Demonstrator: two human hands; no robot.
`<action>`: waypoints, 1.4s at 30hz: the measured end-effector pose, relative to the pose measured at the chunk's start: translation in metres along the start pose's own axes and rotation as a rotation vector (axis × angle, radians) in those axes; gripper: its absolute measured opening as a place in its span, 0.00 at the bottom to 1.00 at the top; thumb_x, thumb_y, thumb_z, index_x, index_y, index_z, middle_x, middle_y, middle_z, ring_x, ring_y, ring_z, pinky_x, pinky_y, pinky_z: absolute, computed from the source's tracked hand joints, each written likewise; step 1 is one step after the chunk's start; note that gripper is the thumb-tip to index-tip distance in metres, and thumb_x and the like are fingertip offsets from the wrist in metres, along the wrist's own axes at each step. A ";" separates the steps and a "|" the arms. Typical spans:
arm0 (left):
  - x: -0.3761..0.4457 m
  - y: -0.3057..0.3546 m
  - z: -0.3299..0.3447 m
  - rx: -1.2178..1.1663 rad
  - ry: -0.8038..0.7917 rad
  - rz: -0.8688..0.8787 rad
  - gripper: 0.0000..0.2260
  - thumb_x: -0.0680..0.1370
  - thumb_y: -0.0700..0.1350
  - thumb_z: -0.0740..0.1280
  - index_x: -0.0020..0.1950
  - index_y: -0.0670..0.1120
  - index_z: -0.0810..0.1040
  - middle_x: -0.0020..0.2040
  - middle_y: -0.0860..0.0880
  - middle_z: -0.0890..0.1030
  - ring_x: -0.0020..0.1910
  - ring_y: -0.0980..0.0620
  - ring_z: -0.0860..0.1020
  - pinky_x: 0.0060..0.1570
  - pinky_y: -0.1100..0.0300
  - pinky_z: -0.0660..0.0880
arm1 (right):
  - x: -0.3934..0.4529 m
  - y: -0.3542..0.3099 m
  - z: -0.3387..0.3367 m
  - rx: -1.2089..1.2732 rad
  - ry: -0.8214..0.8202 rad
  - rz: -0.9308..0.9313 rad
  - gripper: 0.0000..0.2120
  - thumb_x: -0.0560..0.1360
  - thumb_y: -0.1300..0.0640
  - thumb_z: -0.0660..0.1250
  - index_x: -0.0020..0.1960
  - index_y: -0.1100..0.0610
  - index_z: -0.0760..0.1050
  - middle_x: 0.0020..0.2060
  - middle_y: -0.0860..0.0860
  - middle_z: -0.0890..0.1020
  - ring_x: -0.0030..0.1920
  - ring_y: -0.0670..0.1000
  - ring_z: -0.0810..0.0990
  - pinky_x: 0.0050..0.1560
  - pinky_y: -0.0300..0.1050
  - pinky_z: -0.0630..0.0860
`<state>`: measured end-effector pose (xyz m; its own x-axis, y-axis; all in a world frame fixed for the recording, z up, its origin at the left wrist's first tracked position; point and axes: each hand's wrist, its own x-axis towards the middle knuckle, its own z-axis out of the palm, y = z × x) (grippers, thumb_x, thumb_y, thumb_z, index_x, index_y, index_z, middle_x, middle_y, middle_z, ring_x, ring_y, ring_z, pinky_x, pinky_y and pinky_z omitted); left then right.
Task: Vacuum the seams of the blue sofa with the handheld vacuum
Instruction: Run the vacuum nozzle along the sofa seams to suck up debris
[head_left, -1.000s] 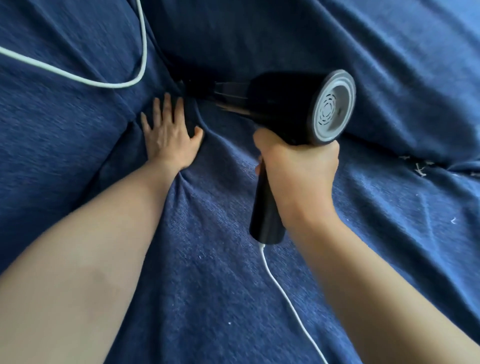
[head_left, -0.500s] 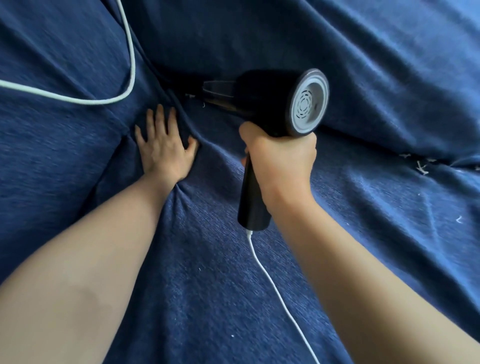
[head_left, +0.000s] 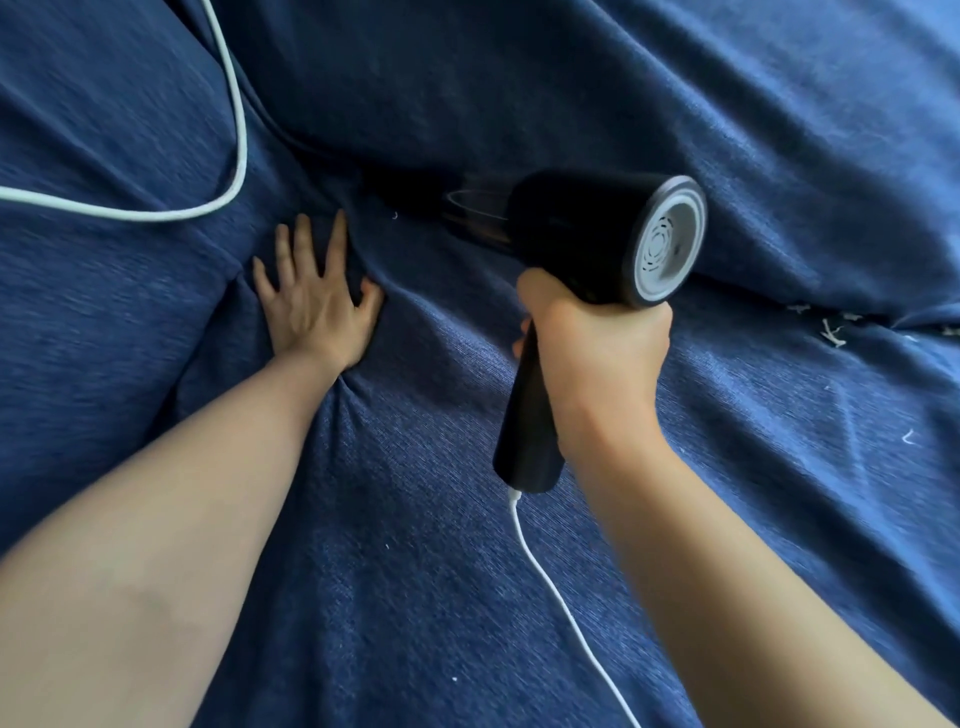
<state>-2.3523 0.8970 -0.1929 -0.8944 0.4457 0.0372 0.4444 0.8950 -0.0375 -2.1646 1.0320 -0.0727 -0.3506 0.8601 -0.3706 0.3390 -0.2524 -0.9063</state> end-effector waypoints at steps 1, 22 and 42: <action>0.000 0.000 0.000 0.005 -0.002 0.001 0.31 0.78 0.58 0.53 0.79 0.53 0.50 0.79 0.42 0.51 0.78 0.43 0.48 0.73 0.37 0.48 | 0.000 0.001 -0.002 0.008 -0.002 0.004 0.15 0.56 0.48 0.71 0.35 0.60 0.79 0.29 0.54 0.83 0.40 0.64 0.85 0.48 0.61 0.83; -0.001 0.002 -0.003 0.026 -0.058 -0.009 0.29 0.79 0.57 0.53 0.79 0.51 0.52 0.80 0.43 0.48 0.78 0.44 0.46 0.73 0.37 0.46 | -0.021 0.018 -0.042 -0.004 -0.005 -0.063 0.20 0.52 0.44 0.68 0.33 0.60 0.77 0.30 0.57 0.82 0.38 0.66 0.84 0.42 0.63 0.82; -0.078 0.069 -0.042 -0.336 -0.247 -0.060 0.30 0.80 0.63 0.52 0.78 0.61 0.42 0.79 0.56 0.41 0.77 0.36 0.40 0.67 0.28 0.40 | -0.058 0.021 -0.096 0.061 0.147 0.003 0.15 0.57 0.47 0.69 0.32 0.60 0.76 0.25 0.55 0.80 0.35 0.64 0.83 0.46 0.63 0.82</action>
<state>-2.2498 0.9243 -0.1568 -0.8860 0.4120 -0.2125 0.3466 0.8932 0.2866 -2.0527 1.0191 -0.0509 -0.2166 0.9139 -0.3433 0.2848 -0.2773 -0.9176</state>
